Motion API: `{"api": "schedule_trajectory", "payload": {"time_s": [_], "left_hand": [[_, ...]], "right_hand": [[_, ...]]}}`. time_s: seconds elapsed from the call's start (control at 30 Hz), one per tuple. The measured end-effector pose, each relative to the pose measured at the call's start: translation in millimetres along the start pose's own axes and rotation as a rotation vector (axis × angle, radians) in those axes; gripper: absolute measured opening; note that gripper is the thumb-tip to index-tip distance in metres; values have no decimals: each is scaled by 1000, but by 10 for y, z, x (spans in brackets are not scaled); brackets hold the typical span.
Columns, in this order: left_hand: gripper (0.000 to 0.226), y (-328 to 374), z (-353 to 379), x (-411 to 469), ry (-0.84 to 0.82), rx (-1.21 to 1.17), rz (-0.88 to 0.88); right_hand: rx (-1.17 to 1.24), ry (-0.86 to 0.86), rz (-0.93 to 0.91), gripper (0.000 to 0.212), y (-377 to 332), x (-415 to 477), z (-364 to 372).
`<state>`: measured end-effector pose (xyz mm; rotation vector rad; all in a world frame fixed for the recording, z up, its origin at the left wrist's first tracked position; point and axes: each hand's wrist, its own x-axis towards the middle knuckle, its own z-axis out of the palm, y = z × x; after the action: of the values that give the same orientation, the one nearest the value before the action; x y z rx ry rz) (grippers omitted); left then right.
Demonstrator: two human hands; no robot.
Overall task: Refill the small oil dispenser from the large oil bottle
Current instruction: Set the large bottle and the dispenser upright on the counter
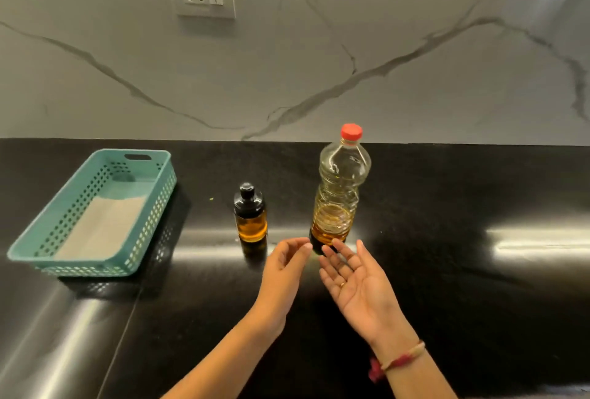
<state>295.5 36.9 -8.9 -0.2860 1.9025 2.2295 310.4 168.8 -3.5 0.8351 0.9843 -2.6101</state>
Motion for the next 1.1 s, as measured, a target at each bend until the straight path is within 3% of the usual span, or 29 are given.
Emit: {"api": "schedule_trajectory", "payload": {"time_s": [0.27, 0.5, 0.67, 0.83, 1.1], "left_hand": [[23, 27, -32, 504, -55, 199, 78], [56, -138, 68, 779, -32, 393, 172], [90, -163, 151, 961, -98, 517, 228], [87, -144, 269, 1068, -172, 508, 296], [77, -205, 363, 1203, -118, 465, 336]], "right_hand": [[-318, 122, -393, 28, -157, 248, 169], [-763, 184, -714, 54, -299, 560, 57], [-924, 81, -698, 81, -440, 826, -16], [-949, -71, -660, 103, -463, 1034, -61], [-954, -80, -726, 91, -452, 1145, 7]]}}
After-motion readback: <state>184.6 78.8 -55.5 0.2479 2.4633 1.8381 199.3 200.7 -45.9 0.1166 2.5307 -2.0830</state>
